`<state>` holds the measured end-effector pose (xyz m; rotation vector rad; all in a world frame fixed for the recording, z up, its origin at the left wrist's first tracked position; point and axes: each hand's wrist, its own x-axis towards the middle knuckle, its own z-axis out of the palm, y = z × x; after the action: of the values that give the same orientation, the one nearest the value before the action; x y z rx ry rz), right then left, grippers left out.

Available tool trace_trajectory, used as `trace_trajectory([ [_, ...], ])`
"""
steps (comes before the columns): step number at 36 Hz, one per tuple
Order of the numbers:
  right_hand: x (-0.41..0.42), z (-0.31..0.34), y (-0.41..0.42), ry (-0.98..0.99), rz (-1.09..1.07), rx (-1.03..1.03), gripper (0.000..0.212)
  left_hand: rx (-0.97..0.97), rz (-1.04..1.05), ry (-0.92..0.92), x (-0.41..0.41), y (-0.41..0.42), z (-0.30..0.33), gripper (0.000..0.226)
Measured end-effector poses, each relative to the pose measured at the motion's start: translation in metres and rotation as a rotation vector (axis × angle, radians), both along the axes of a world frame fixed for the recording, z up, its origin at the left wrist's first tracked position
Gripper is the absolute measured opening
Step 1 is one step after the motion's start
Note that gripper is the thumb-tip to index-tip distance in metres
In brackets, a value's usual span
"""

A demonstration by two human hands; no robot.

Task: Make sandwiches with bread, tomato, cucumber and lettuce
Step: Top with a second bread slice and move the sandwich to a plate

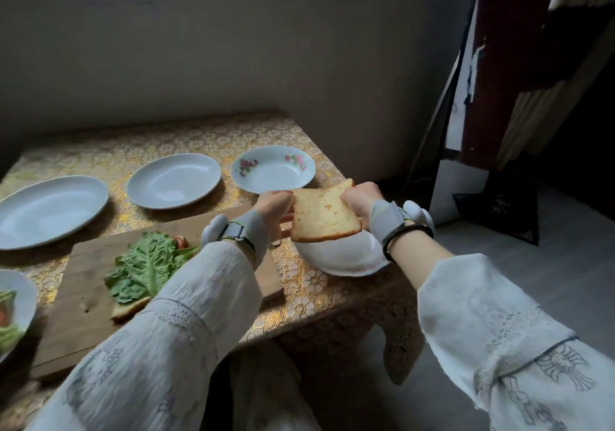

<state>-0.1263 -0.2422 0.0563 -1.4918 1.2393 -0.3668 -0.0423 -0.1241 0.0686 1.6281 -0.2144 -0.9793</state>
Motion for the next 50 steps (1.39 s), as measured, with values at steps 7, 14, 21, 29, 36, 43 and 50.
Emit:
trace_trajectory([
  [7, 0.053, 0.011, 0.065, -0.124, 0.147, 0.077, 0.025, -0.019, 0.136, -0.120, 0.046, 0.068, 0.009, 0.037],
  [14, 0.107, 0.004, 0.134, -0.057, 0.396, 0.063, 0.044, 0.001, 0.306, -0.167, 0.091, 0.148, 0.004, 0.037],
  [21, 0.140, -0.011, 0.177, -0.013, 0.512, 0.032, 0.038, 0.030, 0.423, -0.186, 0.110, 0.202, -0.003, 0.037],
  [29, 0.146, -0.024, 0.192, 0.076, 0.505, -0.121, 0.041, 0.112, 0.426, -0.211, 0.117, 0.218, -0.026, 0.038],
  [36, 0.146, -0.036, 0.189, 0.165, 0.538, -0.225, 0.027, 0.222, 0.359, -0.306, 0.116, 0.214, -0.038, 0.028],
  [43, 0.144, -0.043, 0.192, 0.285, 0.515, -0.311, 0.041, 0.278, 0.317, -0.387, 0.115, 0.215, -0.046, 0.025],
  [50, 0.137, -0.042, 0.193, 0.295, 0.460, -0.287, 0.051, 0.335, 0.341, -0.278, 0.119, 0.217, -0.049, 0.033],
])
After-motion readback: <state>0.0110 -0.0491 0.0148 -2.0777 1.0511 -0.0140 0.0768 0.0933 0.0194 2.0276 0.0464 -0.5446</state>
